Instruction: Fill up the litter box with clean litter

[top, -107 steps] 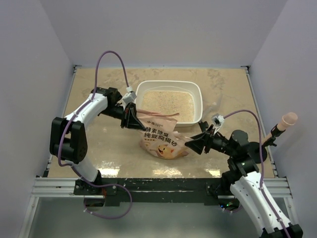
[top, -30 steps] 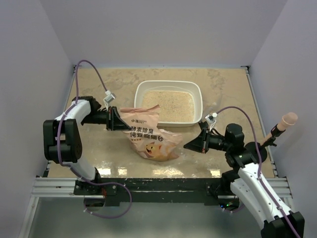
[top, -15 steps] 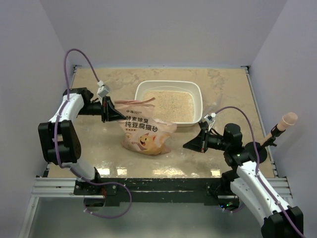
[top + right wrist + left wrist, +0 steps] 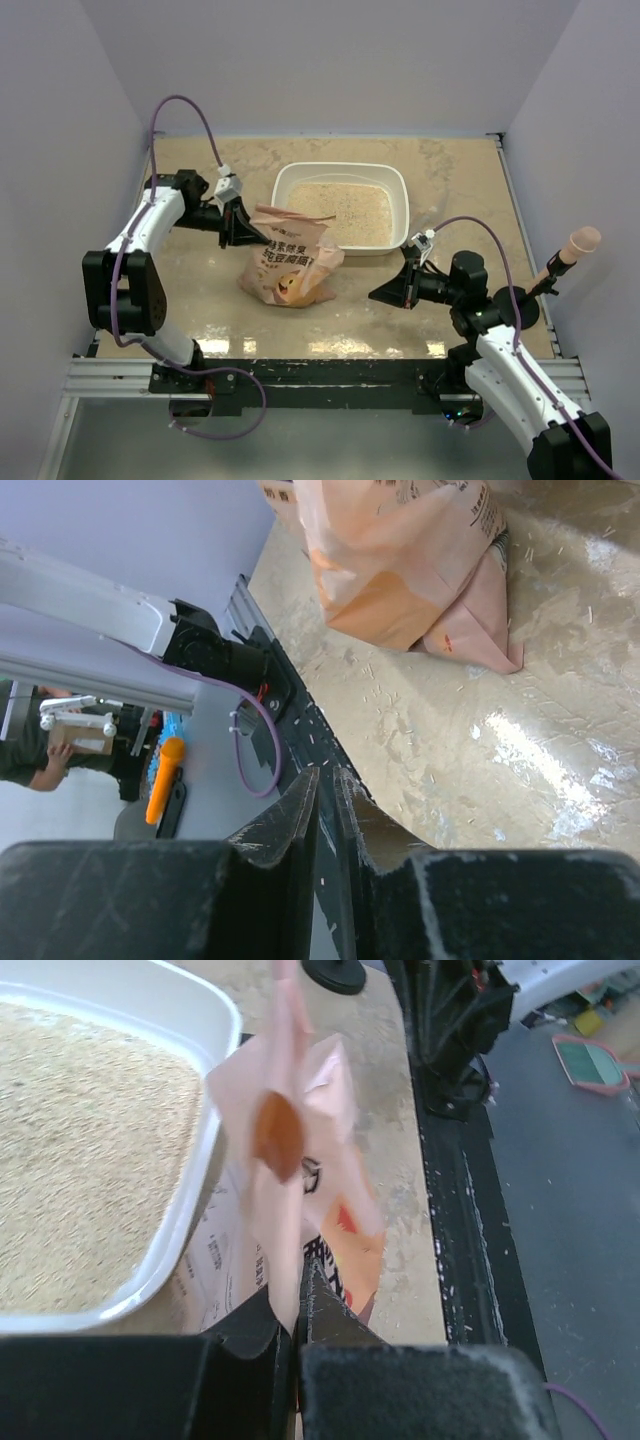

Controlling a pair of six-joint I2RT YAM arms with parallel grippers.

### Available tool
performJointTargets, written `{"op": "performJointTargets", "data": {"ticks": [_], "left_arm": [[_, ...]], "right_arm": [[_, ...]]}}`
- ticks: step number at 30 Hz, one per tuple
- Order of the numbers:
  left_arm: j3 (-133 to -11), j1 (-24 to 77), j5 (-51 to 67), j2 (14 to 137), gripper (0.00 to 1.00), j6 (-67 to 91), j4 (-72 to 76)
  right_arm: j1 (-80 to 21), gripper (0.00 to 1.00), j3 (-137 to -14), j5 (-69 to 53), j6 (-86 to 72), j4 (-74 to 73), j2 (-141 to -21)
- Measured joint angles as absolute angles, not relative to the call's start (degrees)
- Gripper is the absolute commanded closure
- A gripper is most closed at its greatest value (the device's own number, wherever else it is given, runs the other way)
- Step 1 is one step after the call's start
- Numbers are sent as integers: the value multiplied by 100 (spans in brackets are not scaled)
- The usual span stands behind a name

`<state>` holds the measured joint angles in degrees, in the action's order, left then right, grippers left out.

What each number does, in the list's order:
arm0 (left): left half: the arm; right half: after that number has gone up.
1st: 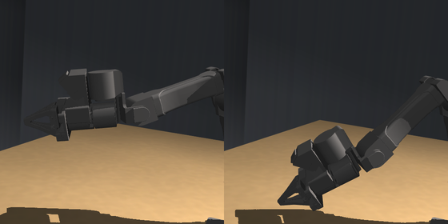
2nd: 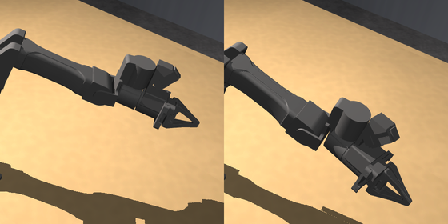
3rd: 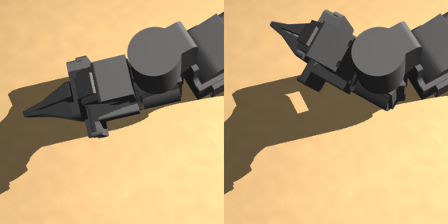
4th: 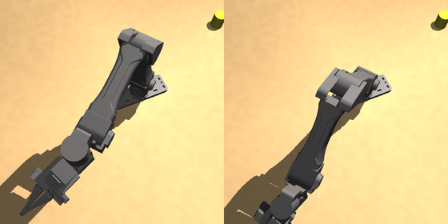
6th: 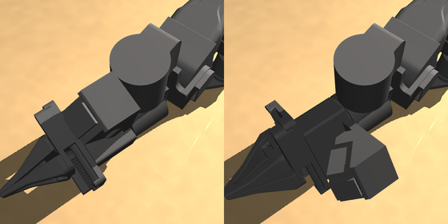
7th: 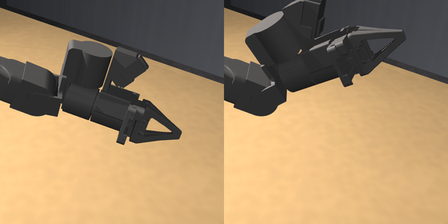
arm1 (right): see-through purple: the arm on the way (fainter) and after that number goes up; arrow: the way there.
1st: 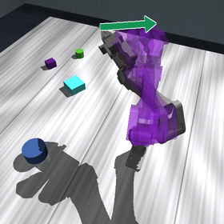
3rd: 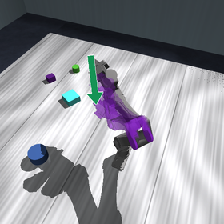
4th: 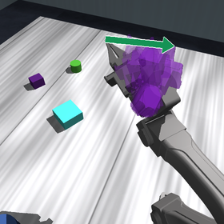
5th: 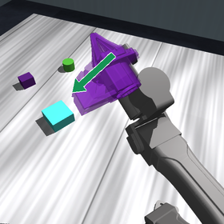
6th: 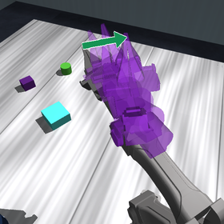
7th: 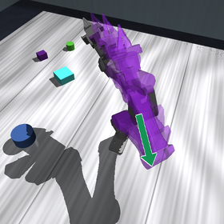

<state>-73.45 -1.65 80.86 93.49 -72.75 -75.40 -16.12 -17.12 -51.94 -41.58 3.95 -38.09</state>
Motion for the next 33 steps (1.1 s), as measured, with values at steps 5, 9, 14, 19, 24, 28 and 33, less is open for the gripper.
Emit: {"op": "performJointTargets", "data": {"ticks": [5,9,14,19,24,28,33], "left_arm": [[-7083,469,7966,8868,100,-7349,-7511],[-6834,644,7950,8619,99,-7422,-7500],[-6591,801,8093,8602,92,-7454,-7505],[-6479,801,8224,8604,33,-7481,-7496],[-6462,845,8283,8602,0,-7478,-7564],[-6458,864,8291,8604,0,-7476,-7581],[-6539,867,8285,8604,0,-7391,-7594]], "right_arm": [[-1612,82,-1662,-5196,-4154,351,-3658],[-1612,76,-1662,-5190,-4152,316,-3461],[-1612,65,-1662,-5155,-4134,80,-3247],[-1612,59,-1664,-5065,-4025,-305,-3048],[-1612,58,-1664,-5019,-3909,-657,-2864],[-1612,57,-1664,-4991,-3852,-784,-2797],[-1612,57,-1664,-4910,-3826,-871,-2812]]}}
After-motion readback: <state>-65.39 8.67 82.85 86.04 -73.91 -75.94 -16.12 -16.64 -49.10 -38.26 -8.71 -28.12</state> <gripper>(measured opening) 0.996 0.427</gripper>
